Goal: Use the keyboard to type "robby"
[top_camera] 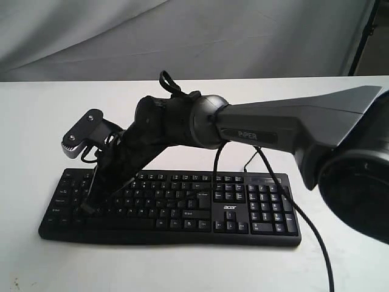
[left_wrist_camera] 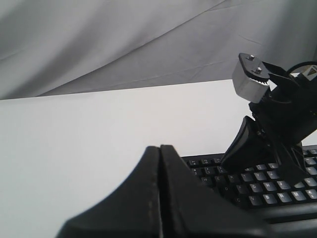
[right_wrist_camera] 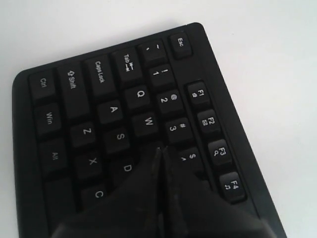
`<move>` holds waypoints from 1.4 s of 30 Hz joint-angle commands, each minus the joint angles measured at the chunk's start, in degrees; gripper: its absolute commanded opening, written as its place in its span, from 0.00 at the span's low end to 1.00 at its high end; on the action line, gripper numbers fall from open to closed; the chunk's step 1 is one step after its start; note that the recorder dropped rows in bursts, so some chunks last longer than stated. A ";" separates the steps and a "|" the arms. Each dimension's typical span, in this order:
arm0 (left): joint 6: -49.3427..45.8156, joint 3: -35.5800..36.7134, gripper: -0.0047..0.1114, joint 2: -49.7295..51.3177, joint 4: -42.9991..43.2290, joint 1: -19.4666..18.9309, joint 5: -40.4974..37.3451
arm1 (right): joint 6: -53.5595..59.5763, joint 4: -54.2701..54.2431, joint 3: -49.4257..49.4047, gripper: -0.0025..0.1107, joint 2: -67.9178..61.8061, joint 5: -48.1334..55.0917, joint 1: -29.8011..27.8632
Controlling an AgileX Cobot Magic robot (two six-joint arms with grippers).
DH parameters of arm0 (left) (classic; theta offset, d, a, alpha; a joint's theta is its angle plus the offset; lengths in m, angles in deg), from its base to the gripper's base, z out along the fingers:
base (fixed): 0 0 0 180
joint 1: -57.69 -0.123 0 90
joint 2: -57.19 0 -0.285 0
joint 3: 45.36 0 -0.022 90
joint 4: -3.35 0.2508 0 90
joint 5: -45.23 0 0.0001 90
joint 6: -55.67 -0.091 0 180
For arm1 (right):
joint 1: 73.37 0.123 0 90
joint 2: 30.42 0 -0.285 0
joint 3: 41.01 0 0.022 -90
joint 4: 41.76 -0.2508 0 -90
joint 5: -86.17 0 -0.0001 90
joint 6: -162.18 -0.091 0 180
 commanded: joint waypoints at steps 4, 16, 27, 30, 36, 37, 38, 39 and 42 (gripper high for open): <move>0.16 0.25 0.04 -0.20 0.27 0.36 0.31 | 0.17 -0.45 0.19 0.02 -0.02 -0.92 0.07; 0.16 0.25 0.04 -0.20 0.27 0.36 0.31 | 0.06 -0.21 0.19 0.02 -0.02 -0.80 0.07; 0.16 0.25 0.04 -0.20 0.27 0.36 0.31 | -0.14 0.18 0.19 0.02 -0.02 -1.41 0.07; 0.16 0.25 0.04 -0.20 0.27 0.36 0.31 | -0.30 0.77 0.19 0.02 -0.02 -1.54 0.07; 0.16 0.25 0.04 -0.20 0.27 0.36 0.31 | -0.38 1.30 0.19 0.02 -0.94 -1.68 0.07; 0.16 0.25 0.04 -0.20 0.27 0.36 0.31 | -0.38 1.11 0.19 0.02 -1.19 -1.68 0.07; 0.16 0.25 0.04 -0.20 0.27 0.36 0.31 | -0.38 1.11 0.19 0.02 -1.19 -1.68 0.07; 0.16 0.25 0.04 -0.20 0.27 0.36 0.31 | -0.53 1.11 0.19 0.02 -1.30 -1.68 0.07; 0.16 0.25 0.04 -0.20 0.27 0.36 0.31 | -0.53 1.11 0.19 0.02 -1.30 -1.68 0.07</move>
